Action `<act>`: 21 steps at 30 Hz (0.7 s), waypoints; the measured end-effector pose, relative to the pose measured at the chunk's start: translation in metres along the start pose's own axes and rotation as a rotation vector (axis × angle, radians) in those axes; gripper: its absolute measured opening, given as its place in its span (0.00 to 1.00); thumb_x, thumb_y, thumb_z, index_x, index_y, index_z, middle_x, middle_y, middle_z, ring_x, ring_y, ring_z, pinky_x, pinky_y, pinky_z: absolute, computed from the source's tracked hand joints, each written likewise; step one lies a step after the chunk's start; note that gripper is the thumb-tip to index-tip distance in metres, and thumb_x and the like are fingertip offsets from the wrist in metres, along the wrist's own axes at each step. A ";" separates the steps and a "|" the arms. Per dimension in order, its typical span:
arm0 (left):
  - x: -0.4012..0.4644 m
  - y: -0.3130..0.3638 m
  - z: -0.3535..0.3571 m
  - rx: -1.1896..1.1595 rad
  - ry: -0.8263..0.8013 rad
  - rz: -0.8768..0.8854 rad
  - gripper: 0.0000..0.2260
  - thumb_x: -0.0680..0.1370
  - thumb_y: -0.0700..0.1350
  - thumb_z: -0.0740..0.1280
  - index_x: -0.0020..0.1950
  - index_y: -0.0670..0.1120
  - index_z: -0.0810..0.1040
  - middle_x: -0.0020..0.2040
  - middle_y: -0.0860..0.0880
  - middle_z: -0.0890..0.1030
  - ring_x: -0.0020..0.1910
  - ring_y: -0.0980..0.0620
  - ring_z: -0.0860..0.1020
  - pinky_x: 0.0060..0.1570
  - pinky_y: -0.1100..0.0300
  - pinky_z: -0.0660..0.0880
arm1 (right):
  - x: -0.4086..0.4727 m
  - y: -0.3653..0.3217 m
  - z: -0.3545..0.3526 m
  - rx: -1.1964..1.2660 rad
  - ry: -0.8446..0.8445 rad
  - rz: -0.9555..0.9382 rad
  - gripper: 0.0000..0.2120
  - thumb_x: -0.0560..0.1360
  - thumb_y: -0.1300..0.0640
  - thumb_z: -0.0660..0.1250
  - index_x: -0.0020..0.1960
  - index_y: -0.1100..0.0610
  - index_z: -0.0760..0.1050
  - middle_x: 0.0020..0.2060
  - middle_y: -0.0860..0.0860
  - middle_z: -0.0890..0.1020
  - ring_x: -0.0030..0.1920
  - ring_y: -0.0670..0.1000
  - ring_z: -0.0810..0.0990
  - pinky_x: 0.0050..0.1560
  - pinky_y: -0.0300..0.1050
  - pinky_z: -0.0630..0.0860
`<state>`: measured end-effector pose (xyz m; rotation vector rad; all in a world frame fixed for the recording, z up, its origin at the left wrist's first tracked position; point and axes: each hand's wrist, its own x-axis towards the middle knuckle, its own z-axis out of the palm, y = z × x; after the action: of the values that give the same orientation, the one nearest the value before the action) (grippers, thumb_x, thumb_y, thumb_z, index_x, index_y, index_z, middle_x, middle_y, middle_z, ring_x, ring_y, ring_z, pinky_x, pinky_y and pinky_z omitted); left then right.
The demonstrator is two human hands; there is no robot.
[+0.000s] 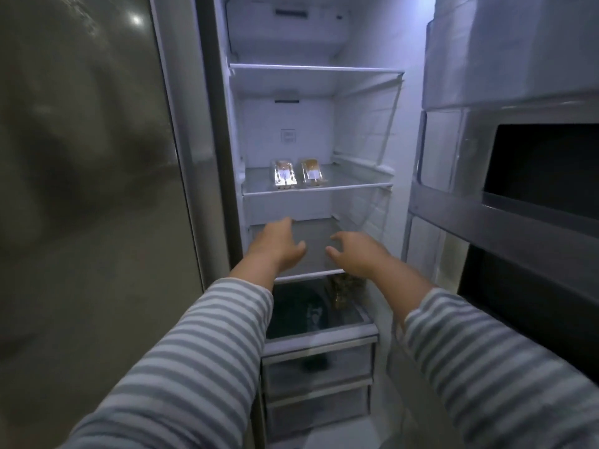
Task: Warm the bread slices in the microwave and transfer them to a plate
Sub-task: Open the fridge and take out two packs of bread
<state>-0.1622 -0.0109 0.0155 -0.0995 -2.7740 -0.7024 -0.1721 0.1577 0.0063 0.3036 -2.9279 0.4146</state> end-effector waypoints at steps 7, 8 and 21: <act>0.132 -0.011 0.013 -0.094 0.237 -0.021 0.24 0.75 0.49 0.65 0.70 0.46 0.69 0.66 0.45 0.75 0.64 0.43 0.73 0.62 0.49 0.72 | 0.150 0.013 -0.001 0.137 0.152 0.017 0.23 0.78 0.47 0.61 0.69 0.56 0.70 0.67 0.56 0.74 0.67 0.58 0.72 0.66 0.52 0.69; 0.150 -0.011 0.016 -0.109 0.260 -0.019 0.23 0.74 0.48 0.65 0.69 0.46 0.70 0.66 0.45 0.75 0.64 0.43 0.73 0.63 0.50 0.71 | 0.169 0.013 -0.002 0.148 0.172 0.016 0.22 0.78 0.47 0.61 0.69 0.56 0.71 0.66 0.57 0.75 0.67 0.58 0.72 0.66 0.52 0.70; 0.305 -0.027 0.031 -0.065 0.290 -0.214 0.27 0.75 0.54 0.63 0.74 0.58 0.60 0.76 0.46 0.55 0.68 0.38 0.66 0.61 0.48 0.68 | 0.343 0.004 -0.014 0.269 0.166 0.046 0.31 0.77 0.43 0.61 0.76 0.49 0.56 0.71 0.58 0.67 0.70 0.59 0.67 0.67 0.50 0.65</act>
<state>-0.4666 -0.0204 0.0628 0.2688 -2.5061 -0.7895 -0.5022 0.1053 0.0849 0.2239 -2.7205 0.8023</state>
